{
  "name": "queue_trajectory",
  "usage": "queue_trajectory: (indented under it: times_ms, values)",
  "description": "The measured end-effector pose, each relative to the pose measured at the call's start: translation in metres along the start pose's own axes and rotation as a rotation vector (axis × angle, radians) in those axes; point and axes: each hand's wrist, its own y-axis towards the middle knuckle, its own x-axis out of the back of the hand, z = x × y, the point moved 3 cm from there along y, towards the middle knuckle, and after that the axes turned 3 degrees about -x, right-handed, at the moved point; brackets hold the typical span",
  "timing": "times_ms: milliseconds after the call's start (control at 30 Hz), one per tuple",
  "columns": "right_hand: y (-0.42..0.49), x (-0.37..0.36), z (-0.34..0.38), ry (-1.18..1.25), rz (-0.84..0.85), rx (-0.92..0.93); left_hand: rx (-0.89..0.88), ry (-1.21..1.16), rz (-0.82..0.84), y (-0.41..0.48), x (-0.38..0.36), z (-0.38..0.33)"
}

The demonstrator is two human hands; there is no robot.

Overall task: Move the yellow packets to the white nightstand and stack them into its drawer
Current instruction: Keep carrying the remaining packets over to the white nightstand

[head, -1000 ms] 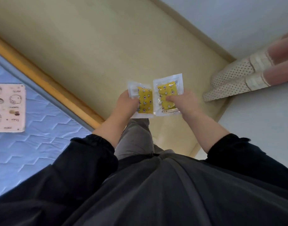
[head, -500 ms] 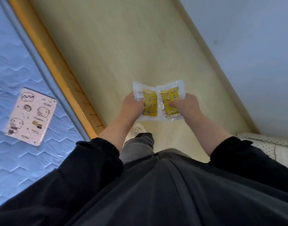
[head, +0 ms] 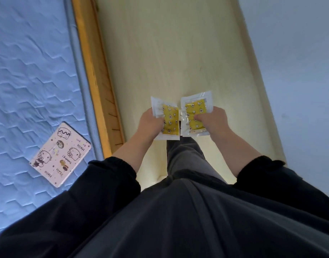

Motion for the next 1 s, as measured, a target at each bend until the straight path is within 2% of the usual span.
queue_trajectory:
  times_ms: [200,367,533,700,1000]
  values:
    - [0.099,-0.016,0.145,-0.093,0.114,0.062,0.021,0.026,-0.121,0.116,0.039,-0.104]
    - [0.159,-0.030,0.261,-0.183,0.162,0.156,0.098,-0.045,-0.202,0.180,0.078,-0.168]
    - [0.206,-0.061,0.343,-0.213,0.221,0.189,0.117,-0.036,-0.263,0.241,0.124,-0.219]
    - [0.258,-0.098,0.424,-0.216,0.233,0.174,0.109,-0.003,-0.256,0.322,0.170,-0.276]
    - [0.345,-0.159,0.611,-0.267,0.163,0.196,0.107,0.003,-0.181,0.468,0.264,-0.388]
